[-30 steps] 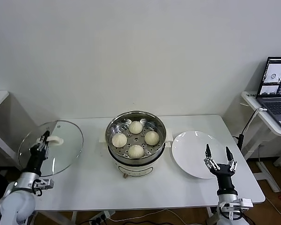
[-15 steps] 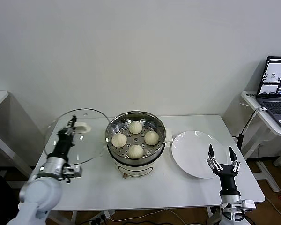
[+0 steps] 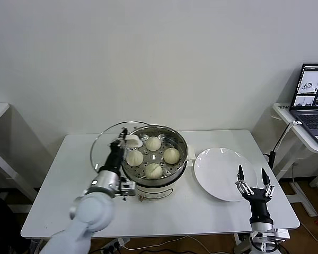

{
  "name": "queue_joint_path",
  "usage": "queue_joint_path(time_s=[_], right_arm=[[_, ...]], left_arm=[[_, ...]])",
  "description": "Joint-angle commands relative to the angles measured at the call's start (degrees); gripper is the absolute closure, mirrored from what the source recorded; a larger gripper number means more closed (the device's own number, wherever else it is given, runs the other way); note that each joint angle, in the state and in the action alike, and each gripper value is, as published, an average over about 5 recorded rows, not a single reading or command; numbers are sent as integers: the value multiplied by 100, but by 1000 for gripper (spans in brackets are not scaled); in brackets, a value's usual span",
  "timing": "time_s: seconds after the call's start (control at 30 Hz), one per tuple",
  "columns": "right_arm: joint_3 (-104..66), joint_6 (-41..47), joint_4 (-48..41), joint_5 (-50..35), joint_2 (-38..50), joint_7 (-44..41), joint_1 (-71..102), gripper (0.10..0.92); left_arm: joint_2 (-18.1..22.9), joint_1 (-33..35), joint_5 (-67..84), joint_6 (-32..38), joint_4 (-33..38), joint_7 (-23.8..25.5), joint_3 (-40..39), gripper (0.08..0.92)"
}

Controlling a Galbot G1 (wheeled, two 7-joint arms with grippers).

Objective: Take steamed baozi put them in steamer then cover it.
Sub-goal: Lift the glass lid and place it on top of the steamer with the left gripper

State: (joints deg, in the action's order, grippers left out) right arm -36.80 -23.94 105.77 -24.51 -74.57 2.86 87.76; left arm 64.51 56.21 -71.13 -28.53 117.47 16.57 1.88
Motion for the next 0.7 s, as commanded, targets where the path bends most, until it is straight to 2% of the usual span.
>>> queue_joint_path(time_s=[0.03, 0.23, 0.7], right_arm=[[-46, -17, 18, 106, -82, 7, 70, 203], [-70, -24, 47, 193, -133, 16, 132, 203], [-109, -29, 71, 261, -161, 20, 171, 203]], left_arm=[[738, -919, -525, -503, -755, 190, -1168, 811], [1077, -996, -710, -489, -1175, 167, -1168, 811], [1365, -1120, -748, -423, -1669, -14, -1128, 811]])
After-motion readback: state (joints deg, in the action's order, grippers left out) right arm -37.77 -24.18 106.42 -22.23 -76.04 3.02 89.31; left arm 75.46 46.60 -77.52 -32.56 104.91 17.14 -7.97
